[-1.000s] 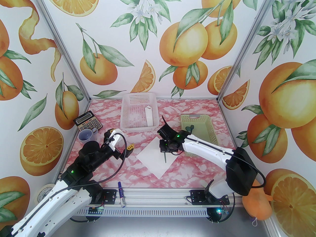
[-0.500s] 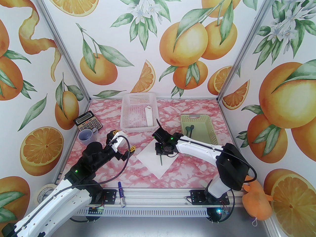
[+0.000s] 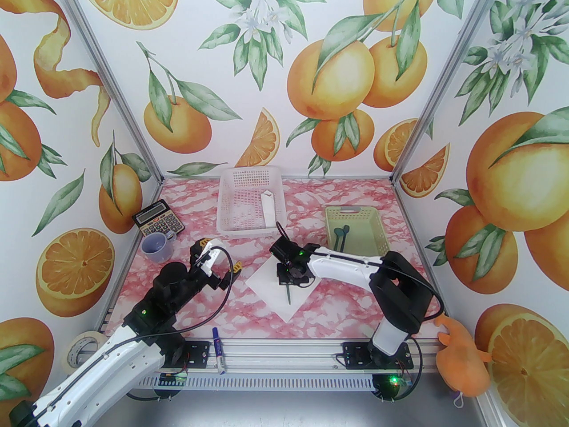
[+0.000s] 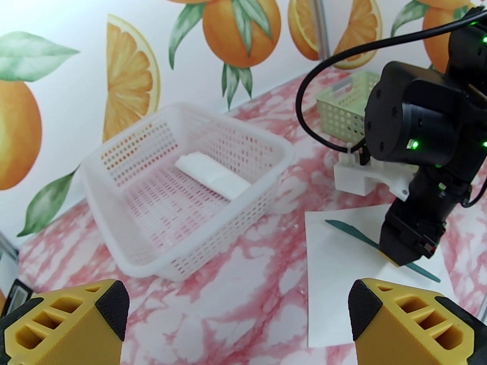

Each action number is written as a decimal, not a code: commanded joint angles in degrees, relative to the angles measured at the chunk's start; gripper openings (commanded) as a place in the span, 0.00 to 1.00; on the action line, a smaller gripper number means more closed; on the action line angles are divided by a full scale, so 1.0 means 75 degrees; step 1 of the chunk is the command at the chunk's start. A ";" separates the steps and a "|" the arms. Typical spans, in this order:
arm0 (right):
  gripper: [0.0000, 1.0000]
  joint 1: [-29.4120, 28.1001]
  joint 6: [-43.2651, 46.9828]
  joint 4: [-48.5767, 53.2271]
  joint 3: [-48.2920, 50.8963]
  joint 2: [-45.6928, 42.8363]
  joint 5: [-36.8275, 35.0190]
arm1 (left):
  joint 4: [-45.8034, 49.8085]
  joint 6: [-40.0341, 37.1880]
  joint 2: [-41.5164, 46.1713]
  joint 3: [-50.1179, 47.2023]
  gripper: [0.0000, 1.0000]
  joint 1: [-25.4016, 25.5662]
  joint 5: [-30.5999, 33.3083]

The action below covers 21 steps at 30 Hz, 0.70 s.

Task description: Place the utensils on the paper napkin and roll it up

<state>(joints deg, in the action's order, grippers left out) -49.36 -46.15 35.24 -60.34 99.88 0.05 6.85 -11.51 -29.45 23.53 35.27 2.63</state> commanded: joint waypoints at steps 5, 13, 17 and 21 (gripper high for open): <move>0.16 -0.0067 -0.0160 -0.0435 -0.0138 0.0323 0.0063 | -0.0045 0.0075 0.0083 0.0214 1.00 -0.0015 0.0041; 0.16 -0.0069 -0.0151 -0.0475 -0.0274 0.0467 -0.0019 | -0.0035 0.0069 0.0083 0.0214 1.00 -0.0015 0.0047; 0.16 -0.0064 -0.0151 -0.0505 -0.0345 0.0538 0.0005 | -0.0018 0.0070 0.0072 0.0214 1.00 -0.0012 0.0047; 0.17 -0.0064 -0.0134 -0.0510 -0.0404 0.0581 -0.0031 | 0.0001 0.0070 0.0082 0.0237 1.00 -0.0015 0.0047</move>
<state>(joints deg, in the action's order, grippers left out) -49.50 -46.72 32.67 -62.00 103.50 0.03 6.87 -10.98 -29.30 23.55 35.27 2.90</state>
